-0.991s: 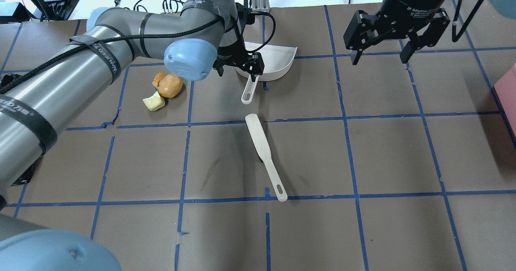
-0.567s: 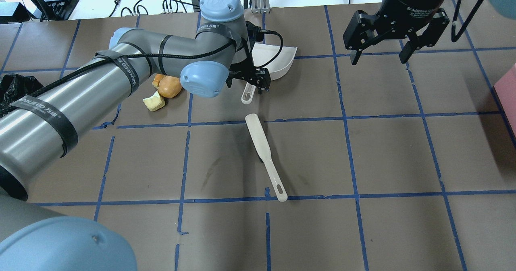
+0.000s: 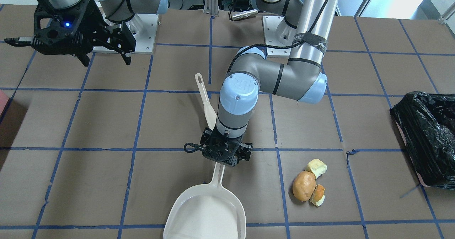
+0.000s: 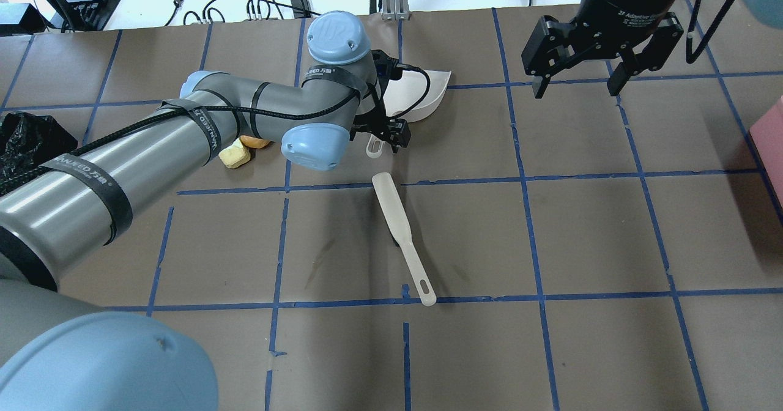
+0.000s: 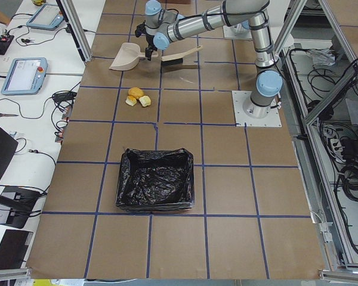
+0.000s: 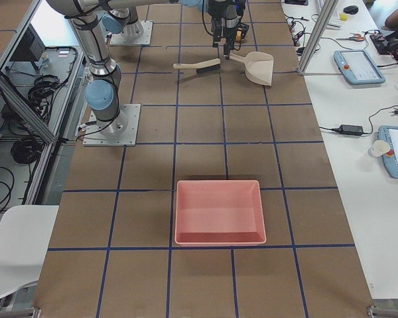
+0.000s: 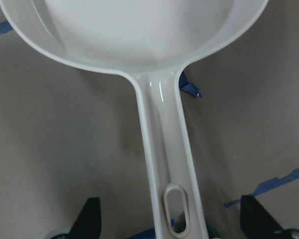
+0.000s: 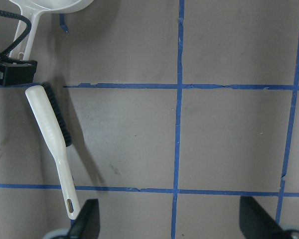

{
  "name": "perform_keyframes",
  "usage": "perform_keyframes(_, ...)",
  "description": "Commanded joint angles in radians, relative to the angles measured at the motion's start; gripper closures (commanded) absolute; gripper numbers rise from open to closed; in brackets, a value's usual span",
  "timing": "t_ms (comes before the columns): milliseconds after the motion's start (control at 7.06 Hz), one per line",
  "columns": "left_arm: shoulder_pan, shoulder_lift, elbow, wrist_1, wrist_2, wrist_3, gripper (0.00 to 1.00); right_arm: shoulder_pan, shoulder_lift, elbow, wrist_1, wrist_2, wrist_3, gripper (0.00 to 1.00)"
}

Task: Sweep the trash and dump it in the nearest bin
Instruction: 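Lower the left gripper and grasp the white dustpan handle, then grasp the white brush handle with the right gripper while the left lifts the dustpan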

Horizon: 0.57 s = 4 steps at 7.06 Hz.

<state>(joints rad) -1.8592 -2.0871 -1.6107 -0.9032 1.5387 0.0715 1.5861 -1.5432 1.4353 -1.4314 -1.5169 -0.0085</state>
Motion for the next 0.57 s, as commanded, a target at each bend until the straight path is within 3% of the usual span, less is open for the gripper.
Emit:
perform_keyframes(0,0.000,-0.002,-0.005,0.003,-0.002,-0.005,0.25,0.006,-0.014,0.034,0.006,0.009,-0.001,0.00)
perform_keyframes(142,0.000,-0.002,0.001,0.003,-0.008,-0.006,0.41,0.043,-0.062,0.122,-0.009,0.011,-0.004,0.03)
perform_keyframes(283,0.000,-0.002,0.006,0.003,-0.029,-0.004,0.60,0.079,-0.093,0.214,-0.100,0.014,-0.001,0.03)
perform_keyframes(425,0.000,-0.002,0.015,0.001,-0.031,-0.006,0.72,0.133,-0.100,0.296,-0.171,0.070,0.004,0.03)
